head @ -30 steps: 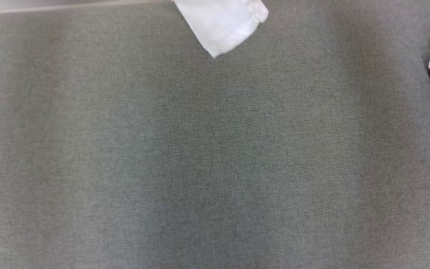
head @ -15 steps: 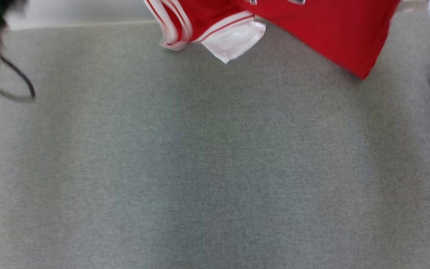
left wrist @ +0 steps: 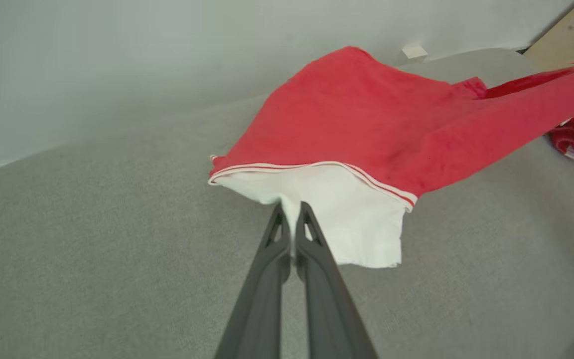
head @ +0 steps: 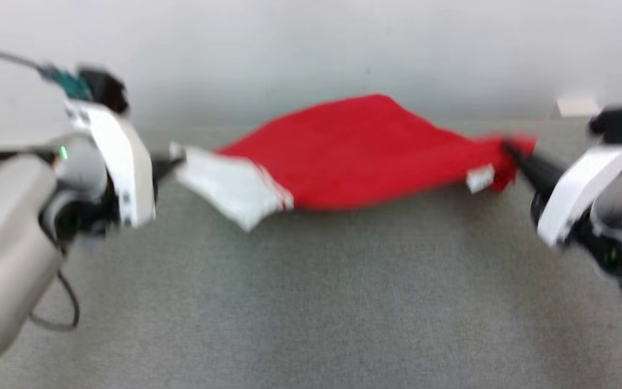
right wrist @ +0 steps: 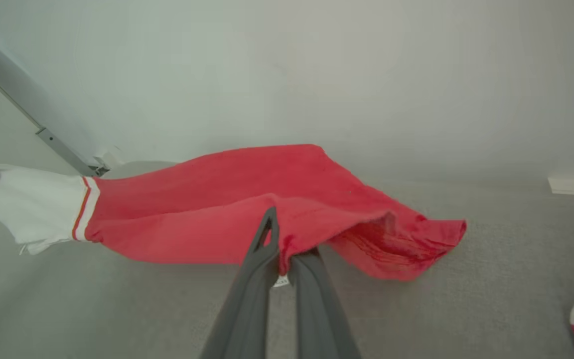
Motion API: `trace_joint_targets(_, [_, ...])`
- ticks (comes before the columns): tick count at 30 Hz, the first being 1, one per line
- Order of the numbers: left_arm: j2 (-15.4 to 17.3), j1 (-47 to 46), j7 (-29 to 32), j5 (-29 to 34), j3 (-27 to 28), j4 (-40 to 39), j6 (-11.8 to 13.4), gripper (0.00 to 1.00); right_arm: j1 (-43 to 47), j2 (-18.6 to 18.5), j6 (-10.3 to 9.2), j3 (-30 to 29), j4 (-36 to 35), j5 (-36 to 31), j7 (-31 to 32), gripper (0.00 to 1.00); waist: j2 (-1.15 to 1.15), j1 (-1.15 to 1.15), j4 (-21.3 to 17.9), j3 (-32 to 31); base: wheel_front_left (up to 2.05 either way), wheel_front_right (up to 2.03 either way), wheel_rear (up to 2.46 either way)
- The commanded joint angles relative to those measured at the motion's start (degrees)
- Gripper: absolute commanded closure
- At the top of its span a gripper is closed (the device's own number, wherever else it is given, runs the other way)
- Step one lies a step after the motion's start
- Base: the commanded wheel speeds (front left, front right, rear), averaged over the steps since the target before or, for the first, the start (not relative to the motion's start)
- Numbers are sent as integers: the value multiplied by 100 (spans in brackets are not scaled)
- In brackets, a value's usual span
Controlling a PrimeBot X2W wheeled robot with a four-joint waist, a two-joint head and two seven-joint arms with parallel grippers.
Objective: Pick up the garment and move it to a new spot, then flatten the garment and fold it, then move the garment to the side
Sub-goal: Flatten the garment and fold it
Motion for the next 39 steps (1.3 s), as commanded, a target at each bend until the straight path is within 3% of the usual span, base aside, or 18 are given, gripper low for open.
trace_joint_targets(1, [84, 163, 78, -72, -15, -71, 9, 100, 146, -64, 0, 55, -55, 68, 67, 100, 0, 2, 80, -310, 0, 0, 0])
trace_joint_targets(9, [926, 1344, 1602, -955, -471, -1487, 239, 100, 994, -651, 0, 733, -956, 473, 1038, 100, 0, 2, 72, -741, 0, 0, 0])
trace_joint_targets(17, [1721, 1980, 2625, -1730, -665, -3183, 896, 100, 1664, -1521, 0, 1024, -1815, 835, 2042, 100, 0, 2, 55, -869, 0, 0, 0])
trace_joint_targets(23, [2267, 2459, 2892, -2237, -742, -4249, 1386, 100, 2188, -2427, 0, 1126, -2720, 1150, 2786, 100, 0, 2, -9, -888, 0, 0, 0])
trace_joint_targets(31, [2547, 2682, 2806, -2452, -699, -4761, 1636, 100, 2356, -3091, 0, 1155, -3410, 1292, 3111, 100, 0, 2, -123, -826, 0, 0, 0])
trace_joint_targets(34, [2517, 2589, 2783, -2420, -644, -4703, 1650, 100, 2202, -3052, 0, 1138, -3354, 1326, 3146, 100, 0, 2, -177, -777, 0, 0, 0])
trace_joint_targets(39, [2259, 2309, 2735, -2361, -501, -4251, 1571, 100, 1906, -2683, 0, 1077, -2989, 1489, 3214, 100, 0, 2, -262, -607, 0, 0, 0])
